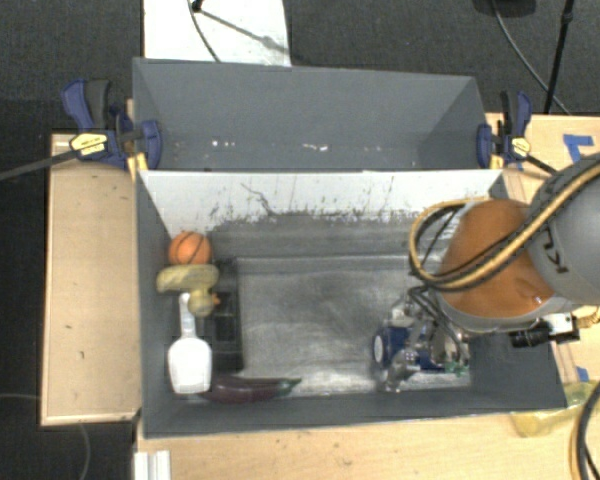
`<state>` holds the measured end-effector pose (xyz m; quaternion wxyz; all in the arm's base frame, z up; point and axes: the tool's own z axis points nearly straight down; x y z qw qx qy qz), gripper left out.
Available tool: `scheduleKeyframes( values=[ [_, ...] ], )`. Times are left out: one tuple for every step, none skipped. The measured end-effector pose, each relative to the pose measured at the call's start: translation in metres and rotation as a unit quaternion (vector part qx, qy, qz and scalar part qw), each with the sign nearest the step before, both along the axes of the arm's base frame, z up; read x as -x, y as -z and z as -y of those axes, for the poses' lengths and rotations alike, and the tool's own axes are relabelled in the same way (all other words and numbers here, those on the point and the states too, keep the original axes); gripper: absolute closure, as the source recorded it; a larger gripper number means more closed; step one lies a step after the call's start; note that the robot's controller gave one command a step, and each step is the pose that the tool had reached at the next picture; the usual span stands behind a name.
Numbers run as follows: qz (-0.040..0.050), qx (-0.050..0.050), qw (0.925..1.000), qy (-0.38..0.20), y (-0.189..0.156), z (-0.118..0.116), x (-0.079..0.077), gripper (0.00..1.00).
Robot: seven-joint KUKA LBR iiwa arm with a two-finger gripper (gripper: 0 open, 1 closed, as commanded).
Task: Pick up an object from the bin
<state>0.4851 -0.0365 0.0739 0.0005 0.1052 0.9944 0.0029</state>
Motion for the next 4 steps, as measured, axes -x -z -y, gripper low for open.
scheduleKeyframes(
  values=[
    [0.0000,0.000,1.0000,0.000,0.000,0.000,0.000,1.00],
    [0.0001,0.000,1.0000,0.000,-0.003,0.000,0.001,1.00],
    [-0.0031,0.002,1.0000,0.000,-0.014,0.001,0.002,1.00],
    [-0.0027,0.002,1.0000,0.000,-0.034,0.001,0.002,1.00]
  ],
)
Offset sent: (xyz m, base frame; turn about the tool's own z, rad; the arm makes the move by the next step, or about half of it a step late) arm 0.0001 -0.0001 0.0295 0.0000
